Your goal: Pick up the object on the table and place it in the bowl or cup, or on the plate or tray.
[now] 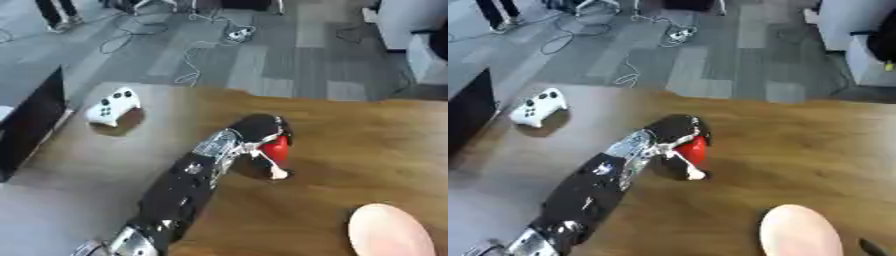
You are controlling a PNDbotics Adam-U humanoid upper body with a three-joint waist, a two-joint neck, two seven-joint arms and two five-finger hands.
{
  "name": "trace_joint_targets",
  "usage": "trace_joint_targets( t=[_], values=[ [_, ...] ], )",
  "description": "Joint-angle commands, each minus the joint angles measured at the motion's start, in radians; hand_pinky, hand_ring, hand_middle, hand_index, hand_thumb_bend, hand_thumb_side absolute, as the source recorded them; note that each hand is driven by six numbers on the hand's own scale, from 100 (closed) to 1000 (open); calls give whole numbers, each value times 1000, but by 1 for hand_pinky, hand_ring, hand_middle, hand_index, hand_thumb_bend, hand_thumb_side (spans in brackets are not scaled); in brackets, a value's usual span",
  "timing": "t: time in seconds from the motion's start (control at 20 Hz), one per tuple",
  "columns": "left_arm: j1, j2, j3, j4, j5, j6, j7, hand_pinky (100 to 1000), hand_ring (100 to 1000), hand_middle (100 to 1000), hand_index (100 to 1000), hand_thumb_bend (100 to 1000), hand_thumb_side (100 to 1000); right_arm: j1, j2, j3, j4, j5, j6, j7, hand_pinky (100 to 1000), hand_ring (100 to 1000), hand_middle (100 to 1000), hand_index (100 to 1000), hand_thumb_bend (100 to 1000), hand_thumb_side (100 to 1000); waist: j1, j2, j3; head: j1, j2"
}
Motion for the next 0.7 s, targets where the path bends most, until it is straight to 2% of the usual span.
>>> trace_joint_targets(
  t=[0.05,0.15,0.2,0.25,0.3,0.4,0.5,0.55,0.6,0.7],
  values=[
    [-13,12,-9,-3,-13,8,-11,100,291,398,576,431,115,-2,-11,-4,-15,-5,2,2,595,706,594,986,100,1000,-1,-17,2,1,3],
    [-12,13,-11,-11,-11,9,-9,100,267,375,550,416,118,-1,-11,-5,-14,-5,2,2,595,706,594,985,100,1000,-1,-19,3,0,4],
    [-12,13,-12,-13,-8,9,-7,100,235,349,510,334,126,0,-11,-5,-14,-6,3,2,595,706,594,984,100,1000,0,-21,3,0,5],
    [-11,13,-13,-15,-4,9,-6,100,243,354,518,358,125,1,-11,-5,-14,-6,3,2,595,706,594,984,100,1000,0,-22,4,-1,5],
    [-10,12,-14,-16,0,8,-5,100,226,346,504,310,121,1,-11,-5,-13,-6,3,2,595,706,594,984,100,1000,1,-23,4,-1,5],
    [-10,13,-18,-18,8,6,-7,100,206,334,493,274,109,2,-12,-5,-12,-7,5,2,594,706,594,983,100,1000,1,-26,5,-3,6],
    [-12,15,-23,-24,15,4,-9,100,192,329,487,270,109,4,-13,-6,-12,-8,6,1,594,706,594,983,100,1000,2,-29,6,-5,9],
    [-15,17,-26,-32,19,1,-10,100,193,329,487,501,100,5,-14,-6,-11,-8,6,1,594,706,594,983,100,1000,3,-32,8,-6,10],
    [-17,18,-30,-39,23,-2,-12,100,189,331,490,295,110,6,-15,-6,-11,-9,7,1,594,706,594,983,100,1000,4,-34,9,-7,12],
    [-23,24,-41,-60,33,-11,-21,100,184,331,490,306,108,9,-17,-7,-10,-9,8,1,594,706,594,983,100,1000,6,-39,11,-10,15]
  ],
)
